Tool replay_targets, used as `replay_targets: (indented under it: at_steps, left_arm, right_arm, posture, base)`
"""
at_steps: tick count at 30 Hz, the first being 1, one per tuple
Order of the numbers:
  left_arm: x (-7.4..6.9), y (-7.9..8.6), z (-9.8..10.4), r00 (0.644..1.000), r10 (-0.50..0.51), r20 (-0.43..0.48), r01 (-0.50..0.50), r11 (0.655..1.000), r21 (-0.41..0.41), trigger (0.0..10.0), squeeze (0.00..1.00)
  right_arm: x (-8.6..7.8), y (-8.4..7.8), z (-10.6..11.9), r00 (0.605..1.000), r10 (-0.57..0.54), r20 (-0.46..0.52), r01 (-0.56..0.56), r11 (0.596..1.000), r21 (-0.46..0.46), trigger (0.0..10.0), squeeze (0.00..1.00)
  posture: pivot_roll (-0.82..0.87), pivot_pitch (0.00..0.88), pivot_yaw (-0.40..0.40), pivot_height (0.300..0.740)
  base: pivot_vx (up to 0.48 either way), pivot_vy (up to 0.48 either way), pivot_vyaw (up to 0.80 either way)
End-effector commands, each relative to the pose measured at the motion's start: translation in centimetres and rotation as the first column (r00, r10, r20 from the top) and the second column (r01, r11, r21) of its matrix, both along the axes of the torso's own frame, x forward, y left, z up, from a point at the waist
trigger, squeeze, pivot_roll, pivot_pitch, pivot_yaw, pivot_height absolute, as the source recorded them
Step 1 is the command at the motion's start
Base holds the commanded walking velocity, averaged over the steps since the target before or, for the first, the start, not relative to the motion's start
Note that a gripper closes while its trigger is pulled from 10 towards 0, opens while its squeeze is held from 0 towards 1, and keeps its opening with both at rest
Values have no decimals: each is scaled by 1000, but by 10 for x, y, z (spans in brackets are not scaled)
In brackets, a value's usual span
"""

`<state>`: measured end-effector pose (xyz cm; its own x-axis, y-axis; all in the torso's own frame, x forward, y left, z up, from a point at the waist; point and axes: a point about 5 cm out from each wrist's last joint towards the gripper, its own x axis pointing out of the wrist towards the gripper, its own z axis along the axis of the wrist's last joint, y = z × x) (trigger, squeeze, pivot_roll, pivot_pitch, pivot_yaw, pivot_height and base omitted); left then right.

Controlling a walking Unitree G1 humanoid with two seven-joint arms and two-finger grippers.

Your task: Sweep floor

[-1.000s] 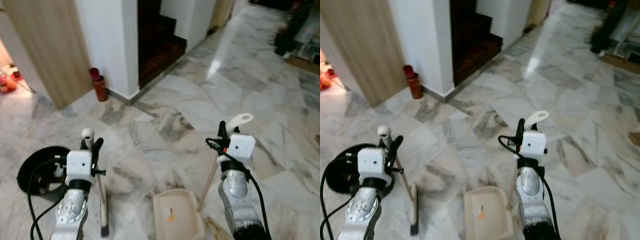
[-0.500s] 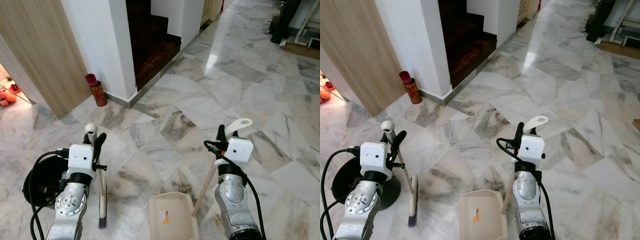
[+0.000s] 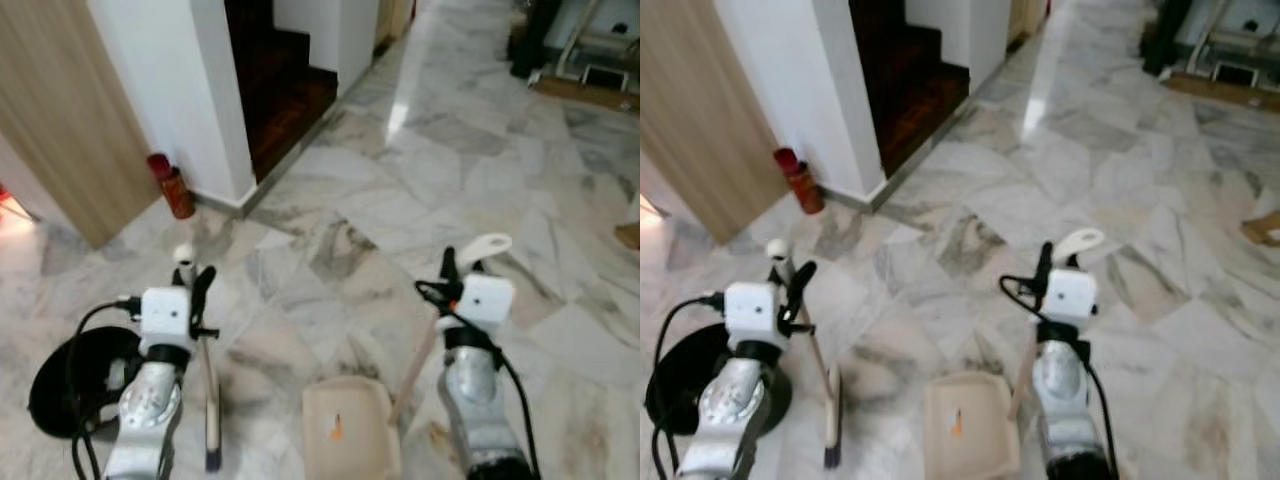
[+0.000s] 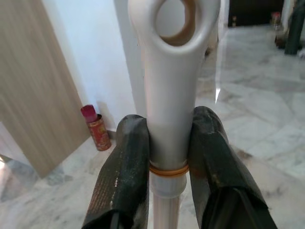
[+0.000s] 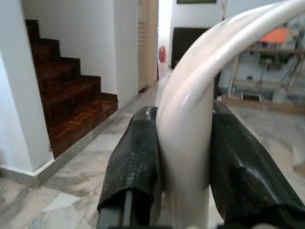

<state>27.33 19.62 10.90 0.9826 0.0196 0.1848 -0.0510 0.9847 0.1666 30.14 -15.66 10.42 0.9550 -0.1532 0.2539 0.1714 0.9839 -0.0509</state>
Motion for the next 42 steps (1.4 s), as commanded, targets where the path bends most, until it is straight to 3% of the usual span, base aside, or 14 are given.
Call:
replay_targets:
  at_steps: [1, 26, 31, 42]
  left_arm:
    - [-2, 2, 1, 1000, 18, 11, -18, 1000, 12, 10000, 27]
    - [0, -3, -3, 999, 43, 11, -43, 999, -4, 10000, 24]
    - [-1, -5, -4, 999, 48, 8, -48, 999, -9, 10000, 27]
    - [-1, -4, -5, 999, 44, 7, -44, 999, -7, 10000, 27]
  right_arm:
    - [2, 6, 10, 998, 28, 47, -28, 1000, -3, 10000, 0]
    - [6, 1, 14, 998, 44, 51, -44, 999, -7, 10000, 0]
    - [6, 1, 13, 998, 53, 38, -53, 999, -7, 10000, 0]
    - [3, 5, 14, 996, 68, 55, -67, 997, -24, 10000, 0]
  posture:
    - [18, 88, -1, 740]
    - [2, 103, -23, 740]
    - [-4, 107, -34, 740]
    - [-7, 101, -22, 740]
  base:
    - [255, 0, 0]
    - [317, 0, 0]
    - [356, 0, -800]
    - [358, 0, 0]
